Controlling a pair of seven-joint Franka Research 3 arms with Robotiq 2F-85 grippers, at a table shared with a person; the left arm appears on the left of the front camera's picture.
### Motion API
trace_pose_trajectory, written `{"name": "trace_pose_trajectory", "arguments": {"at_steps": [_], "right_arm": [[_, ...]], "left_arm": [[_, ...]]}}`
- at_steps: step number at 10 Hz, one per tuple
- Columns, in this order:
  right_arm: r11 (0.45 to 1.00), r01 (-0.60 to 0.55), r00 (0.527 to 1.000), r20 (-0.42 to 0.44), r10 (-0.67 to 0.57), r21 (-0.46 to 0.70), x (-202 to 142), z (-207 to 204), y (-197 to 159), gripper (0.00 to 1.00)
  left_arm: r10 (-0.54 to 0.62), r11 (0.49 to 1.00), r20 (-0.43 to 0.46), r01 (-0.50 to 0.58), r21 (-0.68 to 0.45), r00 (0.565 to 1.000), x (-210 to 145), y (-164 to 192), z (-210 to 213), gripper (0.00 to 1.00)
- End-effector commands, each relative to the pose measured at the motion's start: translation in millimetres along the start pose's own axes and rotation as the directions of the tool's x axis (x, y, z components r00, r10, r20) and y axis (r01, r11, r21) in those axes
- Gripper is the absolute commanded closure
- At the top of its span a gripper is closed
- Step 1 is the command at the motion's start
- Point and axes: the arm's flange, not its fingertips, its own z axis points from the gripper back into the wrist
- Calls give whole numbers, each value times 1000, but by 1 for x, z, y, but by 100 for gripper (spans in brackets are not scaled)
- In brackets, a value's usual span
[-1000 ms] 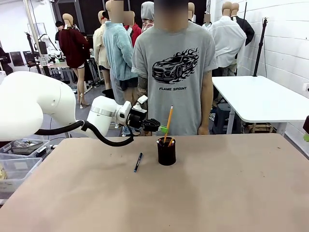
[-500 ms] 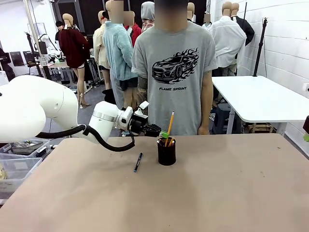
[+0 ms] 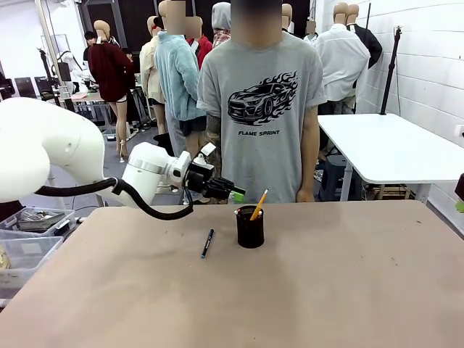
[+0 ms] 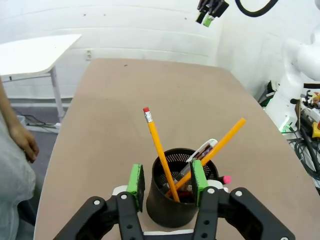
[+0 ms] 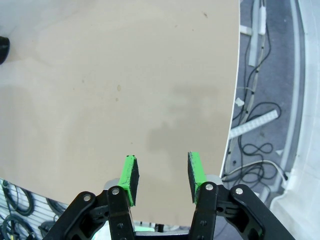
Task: Place the pens into the pen holder.
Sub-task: Pick up a writing instrument from the table and place it into the Pen holder.
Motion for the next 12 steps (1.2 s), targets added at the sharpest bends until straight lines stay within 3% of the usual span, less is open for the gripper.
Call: {"name": "trace_pose_trajectory", "arguments": {"at_steps": [1, 3, 4, 5, 6, 7, 9, 11, 12], "right_arm": [[999, 11, 1000, -13, -12, -30, 1, -1, 1, 48], [999, 11, 1000, -13, -12, -30, 1, -1, 1, 48], [999, 11, 1000, -13, -12, -30, 1, -1, 1, 48], [999, 11, 1000, -13, -12, -30, 1, -1, 1, 48], [999, 11, 1000, -13, -12, -30, 1, -1, 1, 48], [999, 11, 1000, -13, -12, -30, 1, -1, 1, 48], [999, 11, 1000, -13, -12, -30, 1, -1, 1, 48], [999, 11, 1000, -13, -12, -30, 1, -1, 1, 48], [999, 11, 1000, -13, -12, -30, 1, -1, 1, 48]], "left_arm": [[60, 992, -102, -48, 118, 993, 24, -44, 33, 50], [235, 941, -230, -162, 296, 945, 61, -74, 72, 50], [385, 878, -302, -245, 412, 872, 74, -82, 85, 50], [452, 820, -309, -254, 512, 837, 84, -87, 94, 50], [579, 730, -307, -313, 607, 756, 92, -91, 97, 50], [634, 674, -304, -317, 667, 711, 99, -93, 95, 50], [836, 501, -294, -424, 755, 464, 93, -84, 78, 50], [827, 542, -361, -438, 717, 432, 83, -67, 49, 50], [844, 522, -357, -458, 720, 400, 82, -52, 36, 50]]}}
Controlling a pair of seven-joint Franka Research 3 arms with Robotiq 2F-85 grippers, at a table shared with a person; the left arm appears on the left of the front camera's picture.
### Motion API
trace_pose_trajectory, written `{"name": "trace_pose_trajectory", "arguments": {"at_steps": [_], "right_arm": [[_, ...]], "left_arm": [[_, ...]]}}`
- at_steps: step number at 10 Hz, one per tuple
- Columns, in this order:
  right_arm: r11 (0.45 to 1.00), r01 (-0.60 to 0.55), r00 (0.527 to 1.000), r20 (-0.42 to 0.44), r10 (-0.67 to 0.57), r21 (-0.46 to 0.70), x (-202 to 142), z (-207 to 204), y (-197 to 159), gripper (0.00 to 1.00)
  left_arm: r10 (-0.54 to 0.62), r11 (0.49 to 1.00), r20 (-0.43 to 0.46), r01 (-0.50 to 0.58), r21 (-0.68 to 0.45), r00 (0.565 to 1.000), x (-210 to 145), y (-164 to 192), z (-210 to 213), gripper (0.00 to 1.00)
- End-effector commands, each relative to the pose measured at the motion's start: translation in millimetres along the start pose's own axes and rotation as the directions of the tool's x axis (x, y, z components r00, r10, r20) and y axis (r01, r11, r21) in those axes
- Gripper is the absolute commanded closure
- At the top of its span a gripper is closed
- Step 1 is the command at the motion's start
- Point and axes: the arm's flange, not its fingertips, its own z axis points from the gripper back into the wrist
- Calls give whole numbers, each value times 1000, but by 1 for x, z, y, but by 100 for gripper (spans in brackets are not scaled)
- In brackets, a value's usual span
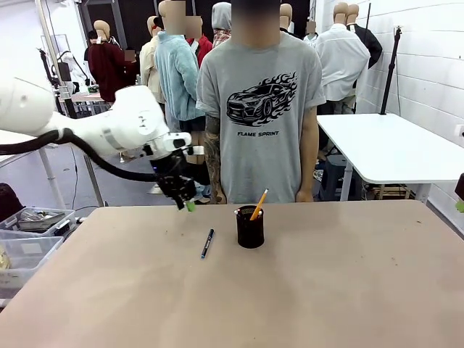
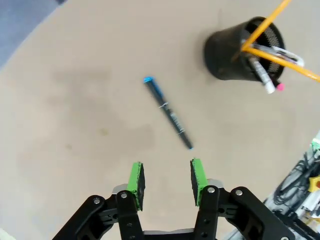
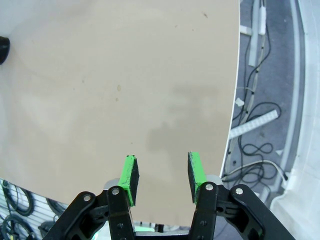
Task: Place the pens into the pen holder.
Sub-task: Pick up a writing instrument from the table and place it into the Pen holder.
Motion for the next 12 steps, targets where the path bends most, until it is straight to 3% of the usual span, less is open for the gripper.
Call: {"name": "trace_pose_trajectory", "arguments": {"at_steps": [1, 3, 5, 6, 8, 9, 12], "right_arm": [[999, 11, 1000, -14, -12, -30, 1, -1, 1, 48], [999, 11, 1000, -14, -12, -30, 1, -1, 1, 48], [999, 11, 1000, -14, -12, -30, 1, -1, 1, 48], [999, 11, 1000, -14, -12, -30, 1, -1, 1, 48], [999, 11, 1000, -14, -12, -30, 1, -1, 1, 48], [999, 11, 1000, -14, -12, -30, 1, -1, 1, 48], [999, 11, 1000, -14, -12, -30, 1, -1, 1, 48]], "left_arm": [[-9, 996, -23, 7, -86, 1000, 53, 0, -9, 50], [35, 997, -38, -37, -68, 999, 59, -7, -35, 50], [127, 988, -70, -121, 92, 989, 52, -9, -63, 50], [138, 977, -32, -131, 170, 990, 46, -14, -66, 33], [133, 965, 19, -134, 225, 991, 29, -17, -62, 33], [146, 961, 43, -152, 229, 988, 22, -17, -60, 33], [158, 969, -3, -154, 193, 987, 8, -20, -78, 33]]}}
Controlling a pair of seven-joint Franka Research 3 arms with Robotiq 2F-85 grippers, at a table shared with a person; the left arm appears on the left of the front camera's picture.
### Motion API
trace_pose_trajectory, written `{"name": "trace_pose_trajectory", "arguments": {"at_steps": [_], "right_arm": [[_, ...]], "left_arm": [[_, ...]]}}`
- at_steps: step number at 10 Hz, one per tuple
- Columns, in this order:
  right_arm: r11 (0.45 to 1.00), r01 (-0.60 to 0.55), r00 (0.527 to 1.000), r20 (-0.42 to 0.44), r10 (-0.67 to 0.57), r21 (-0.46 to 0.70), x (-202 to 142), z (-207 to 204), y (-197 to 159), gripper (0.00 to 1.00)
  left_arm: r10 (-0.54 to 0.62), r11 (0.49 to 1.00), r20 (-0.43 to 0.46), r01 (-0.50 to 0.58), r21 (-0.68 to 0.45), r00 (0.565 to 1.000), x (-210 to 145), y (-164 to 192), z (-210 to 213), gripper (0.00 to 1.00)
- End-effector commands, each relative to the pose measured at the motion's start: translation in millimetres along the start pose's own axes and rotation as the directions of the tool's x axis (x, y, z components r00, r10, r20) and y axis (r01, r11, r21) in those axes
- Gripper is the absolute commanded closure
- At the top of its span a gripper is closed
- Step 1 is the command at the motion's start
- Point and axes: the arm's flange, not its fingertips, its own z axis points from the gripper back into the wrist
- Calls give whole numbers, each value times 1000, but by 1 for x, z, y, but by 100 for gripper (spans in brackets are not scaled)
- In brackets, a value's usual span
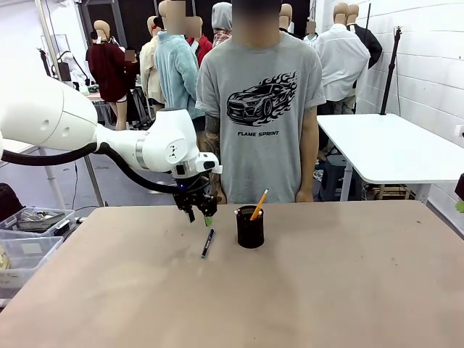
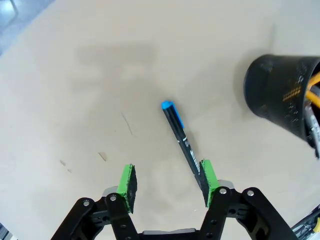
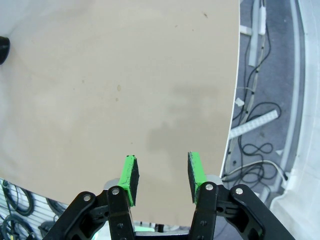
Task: Place the pens into the pen holder.
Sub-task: Pick up a writing instrument from the table and place it into the Pen holder.
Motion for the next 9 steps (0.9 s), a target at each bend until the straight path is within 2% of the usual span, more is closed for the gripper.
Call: {"name": "trace_pose_trajectory", "arguments": {"at_steps": [1, 4, 9], "right_arm": [[999, 11, 1000, -13, -12, -30, 1, -1, 1, 48], [999, 11, 1000, -13, -12, -30, 1, -1, 1, 48], [999, 11, 1000, -13, -12, -30, 1, -1, 1, 48]], "left_arm": [[28, 999, 3, -28, -16, 1000, -12, -5, -10, 33], [16, 999, -53, -18, -29, 998, -8, -12, -31, 33], [6, 1000, -70, -7, -4, 998, 9, -18, -49, 33]]}}
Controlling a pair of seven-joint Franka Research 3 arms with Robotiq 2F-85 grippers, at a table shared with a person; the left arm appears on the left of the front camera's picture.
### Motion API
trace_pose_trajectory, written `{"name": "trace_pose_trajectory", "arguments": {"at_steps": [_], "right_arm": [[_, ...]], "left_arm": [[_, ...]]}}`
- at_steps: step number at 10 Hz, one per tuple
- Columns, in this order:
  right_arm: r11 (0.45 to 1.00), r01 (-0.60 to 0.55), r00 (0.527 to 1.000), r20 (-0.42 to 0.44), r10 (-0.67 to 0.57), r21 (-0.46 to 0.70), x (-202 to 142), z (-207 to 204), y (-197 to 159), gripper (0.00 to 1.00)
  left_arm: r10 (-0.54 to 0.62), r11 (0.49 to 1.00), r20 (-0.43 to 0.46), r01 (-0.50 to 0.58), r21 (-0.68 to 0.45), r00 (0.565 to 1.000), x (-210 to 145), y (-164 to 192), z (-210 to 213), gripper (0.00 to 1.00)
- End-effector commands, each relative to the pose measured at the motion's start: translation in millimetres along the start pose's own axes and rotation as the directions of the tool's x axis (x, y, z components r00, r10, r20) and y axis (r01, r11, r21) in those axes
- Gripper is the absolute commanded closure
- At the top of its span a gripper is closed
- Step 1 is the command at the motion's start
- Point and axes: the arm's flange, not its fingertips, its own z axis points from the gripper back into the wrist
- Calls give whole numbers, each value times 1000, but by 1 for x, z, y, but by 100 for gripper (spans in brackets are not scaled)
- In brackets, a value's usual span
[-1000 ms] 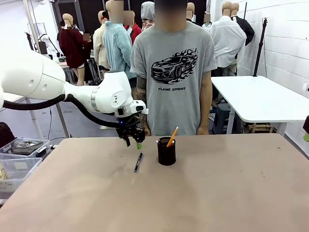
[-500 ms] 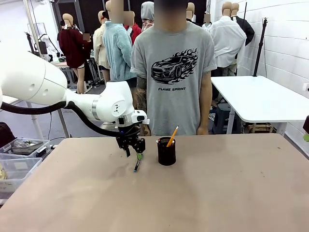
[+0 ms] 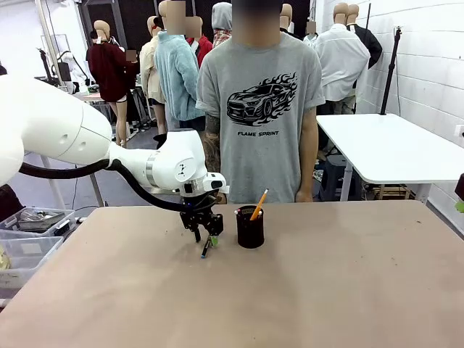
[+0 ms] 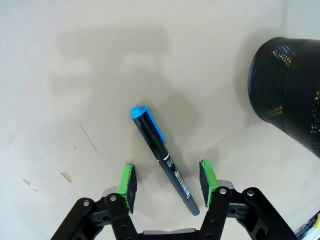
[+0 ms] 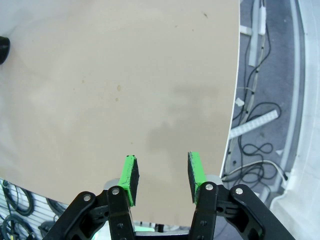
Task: Place the pens into the pen holder.
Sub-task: Pick up a writing instrument from the table and place it into the Pen holder.
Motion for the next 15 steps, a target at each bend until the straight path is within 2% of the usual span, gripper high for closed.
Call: {"name": "trace_pose_trajectory", "arguments": {"at_steps": [1, 4, 5, 7, 8, 12, 14, 15], "right_arm": [[999, 11, 1000, -13, -12, -30, 1, -1, 1, 48], [999, 11, 1000, -13, -12, -30, 1, -1, 1, 48], [999, 11, 1000, -13, -12, -30, 1, -1, 1, 48], [999, 11, 1000, -13, -12, -30, 1, -1, 1, 48], [999, 11, 1000, -13, -12, -30, 1, -1, 1, 48], [999, 11, 1000, -13, -12, -30, 1, -1, 1, 48], [999, 11, 1000, -13, -12, -30, 1, -1, 1, 48], [999, 11, 1000, -13, -12, -30, 1, -1, 1, 48]], "left_arm": [[24, 999, 1, -24, 40, 1000, 9, -2, 3, 33], [33, 999, -27, -32, 37, 999, 15, -2, -2, 40], [32, 999, -31, -30, 42, 999, 14, -2, -2, 49], [29, 998, -55, -26, 53, 998, 14, -1, -3, 89], [28, 998, -58, -24, 61, 998, 14, -1, -3, 100], [40, 997, -70, -35, 69, 997, 13, 5, -6, 100], [20, 1000, -52, -19, 21, 998, 6, 20, 8, 100], [23, 999, -2, -23, -35, 1000, -1, 29, 21, 100]]}}
